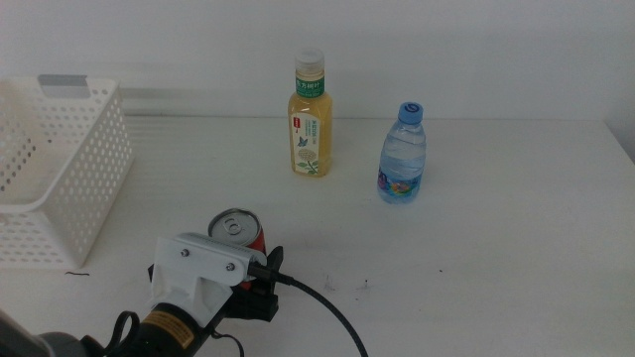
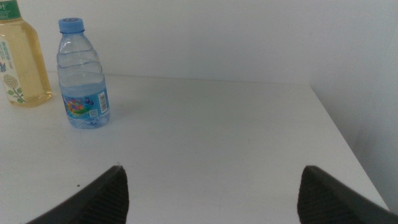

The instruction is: Use arms to grab the bottles and put them into the dustbin to the left of the table.

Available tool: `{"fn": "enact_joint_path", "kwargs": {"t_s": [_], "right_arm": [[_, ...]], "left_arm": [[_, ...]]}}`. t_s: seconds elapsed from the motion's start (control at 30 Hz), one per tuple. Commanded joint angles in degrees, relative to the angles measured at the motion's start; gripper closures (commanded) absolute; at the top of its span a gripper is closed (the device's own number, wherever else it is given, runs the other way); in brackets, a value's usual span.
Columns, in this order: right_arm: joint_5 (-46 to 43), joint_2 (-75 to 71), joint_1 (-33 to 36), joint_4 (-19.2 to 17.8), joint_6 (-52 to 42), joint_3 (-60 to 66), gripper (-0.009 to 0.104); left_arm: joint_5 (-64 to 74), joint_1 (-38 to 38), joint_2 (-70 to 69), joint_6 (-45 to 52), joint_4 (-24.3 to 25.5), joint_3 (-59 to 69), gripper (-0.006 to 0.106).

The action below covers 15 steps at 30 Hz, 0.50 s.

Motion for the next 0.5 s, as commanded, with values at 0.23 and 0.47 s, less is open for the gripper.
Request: {"fn": "enact_joint_path", "kwargs": {"t_s": [0.23, 0.47], "right_arm": [[-0.51, -0.25, -0.51, -0.56, -0.57, 0.18, 0.002], [-0.51, -0.25, -0.51, -0.56, -0.57, 0.18, 0.002]], "left_arm": [[-0.71, 0.11, 2.84, -2.3, 0.32, -0.96, 0.007], [-0.71, 0.11, 5.02, -3.07, 0.95, -2.86, 0.007]]}}
